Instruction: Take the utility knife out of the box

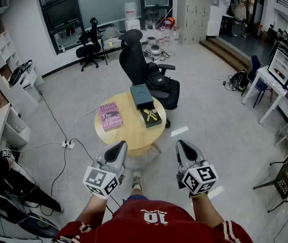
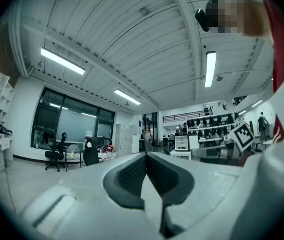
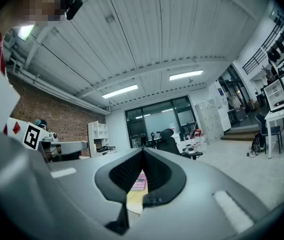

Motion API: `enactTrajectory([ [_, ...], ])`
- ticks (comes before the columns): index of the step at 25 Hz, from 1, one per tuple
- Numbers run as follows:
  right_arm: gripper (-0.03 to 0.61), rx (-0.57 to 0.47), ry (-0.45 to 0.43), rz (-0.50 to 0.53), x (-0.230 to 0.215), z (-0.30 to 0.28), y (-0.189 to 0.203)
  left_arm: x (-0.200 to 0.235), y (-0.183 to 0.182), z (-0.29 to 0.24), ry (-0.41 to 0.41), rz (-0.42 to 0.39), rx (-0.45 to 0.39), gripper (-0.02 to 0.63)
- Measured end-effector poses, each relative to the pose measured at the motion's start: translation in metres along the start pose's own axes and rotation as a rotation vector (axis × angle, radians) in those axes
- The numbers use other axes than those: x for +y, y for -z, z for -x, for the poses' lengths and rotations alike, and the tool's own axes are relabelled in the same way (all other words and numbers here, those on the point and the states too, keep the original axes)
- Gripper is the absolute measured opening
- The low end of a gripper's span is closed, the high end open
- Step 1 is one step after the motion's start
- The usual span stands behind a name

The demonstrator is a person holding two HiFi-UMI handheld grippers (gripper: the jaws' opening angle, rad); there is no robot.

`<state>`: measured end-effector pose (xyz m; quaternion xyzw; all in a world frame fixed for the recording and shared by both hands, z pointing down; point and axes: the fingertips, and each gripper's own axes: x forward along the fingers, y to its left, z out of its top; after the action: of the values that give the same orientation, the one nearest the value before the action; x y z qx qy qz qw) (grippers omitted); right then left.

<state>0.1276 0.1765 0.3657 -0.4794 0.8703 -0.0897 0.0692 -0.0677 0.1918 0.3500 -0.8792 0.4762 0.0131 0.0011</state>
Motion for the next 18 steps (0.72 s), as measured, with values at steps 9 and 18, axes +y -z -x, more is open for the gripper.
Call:
enactTrajectory([
  [9,-0.003,-0.002,-0.006,0.006,0.001,0.007,-0.002,-0.005,0.004,0.001,0.013,0.034,0.013,0.003],
  [18,-0.003,-0.001,-0.029,-0.029,0.001,0.004,0.002,-0.003,0.011,0.0,0.016,0.025,0.029,0.003],
])
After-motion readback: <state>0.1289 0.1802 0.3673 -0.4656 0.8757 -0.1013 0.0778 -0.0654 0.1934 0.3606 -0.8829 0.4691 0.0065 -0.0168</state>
